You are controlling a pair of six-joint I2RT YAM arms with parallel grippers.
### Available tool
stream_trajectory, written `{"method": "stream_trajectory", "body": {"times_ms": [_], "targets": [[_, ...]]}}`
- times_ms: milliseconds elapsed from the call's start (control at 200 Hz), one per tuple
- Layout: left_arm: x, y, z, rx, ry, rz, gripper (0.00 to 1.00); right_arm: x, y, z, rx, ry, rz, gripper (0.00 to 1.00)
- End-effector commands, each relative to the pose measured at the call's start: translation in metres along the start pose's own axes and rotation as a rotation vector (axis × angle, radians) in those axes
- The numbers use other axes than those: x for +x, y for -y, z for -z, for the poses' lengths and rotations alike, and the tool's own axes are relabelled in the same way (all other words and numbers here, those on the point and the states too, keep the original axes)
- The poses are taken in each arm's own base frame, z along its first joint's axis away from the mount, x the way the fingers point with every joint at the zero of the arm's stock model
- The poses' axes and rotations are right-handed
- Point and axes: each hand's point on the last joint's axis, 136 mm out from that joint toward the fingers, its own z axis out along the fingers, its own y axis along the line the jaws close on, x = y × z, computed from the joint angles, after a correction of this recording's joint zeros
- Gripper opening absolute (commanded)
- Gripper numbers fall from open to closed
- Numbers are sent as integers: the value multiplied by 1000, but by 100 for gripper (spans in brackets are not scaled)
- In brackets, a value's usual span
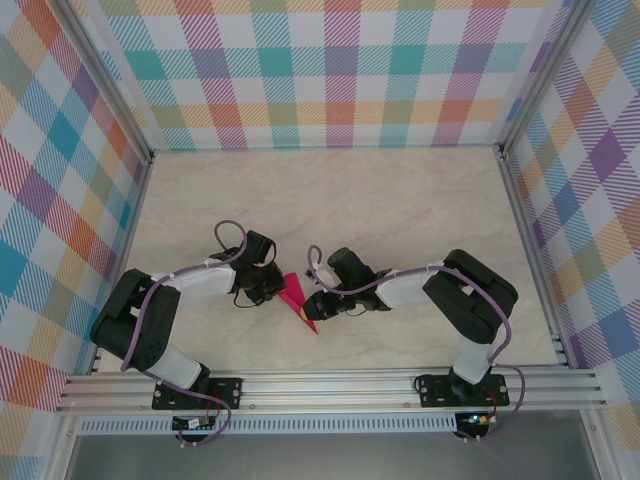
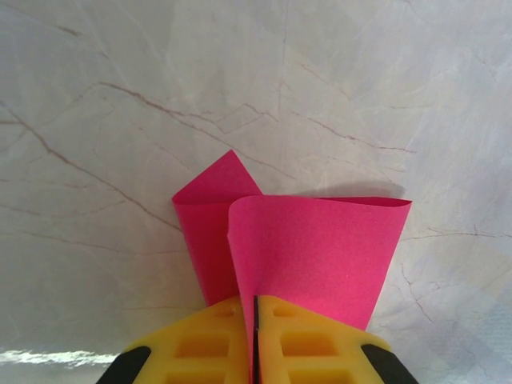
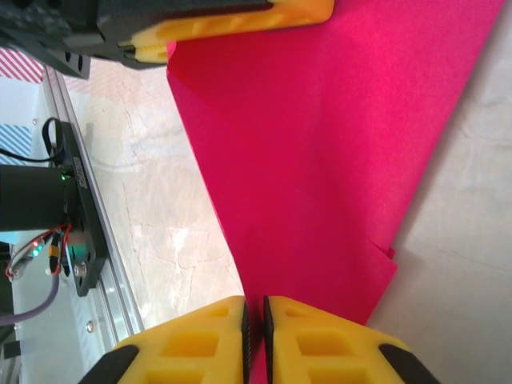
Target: Fold a paper plane with a square sheet of paper (pick it up from the middle)
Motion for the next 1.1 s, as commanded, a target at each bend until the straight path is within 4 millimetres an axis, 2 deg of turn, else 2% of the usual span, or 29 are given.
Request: {"method": "stream_trajectory", "body": {"times_ms": [0,105,165,230,260,305,445,535,615,715,915,1100], "targets": [[-4,-4,0,-25,-6,13,9,7,2,5,14,-24,28,9],[-3,1,2,-2,-11,11,13,4,3,5,26,-16,29,5],[-3,4,5,13,-11,8,23,3,3,5,27,-11,31,5],[-4,8,10,30,-2,1,28,3,3,5,30,-6,33,5],[-5,10,13,35,8,-1,33,2,4,5,42,-3,32,5],[-6,11,19,36,18,-6,48,1,8,6,65,8,34,6],[-8,15,40,50,59,-24,66,-2,11,12,140,50,84,8],[-8,6,50,11,85,-21,68,-4,8,14,159,58,126,10],[-5,-4,48,-19,78,-2,70,-5,4,12,158,46,147,13],[2,-11,37,-27,40,30,68,-5,-2,9,147,40,172,17],[3,-5,25,-19,-5,48,56,-6,-6,6,175,26,222,22],[4,-5,20,-56,-36,43,34,-8,-4,5,256,37,286,24]]}}
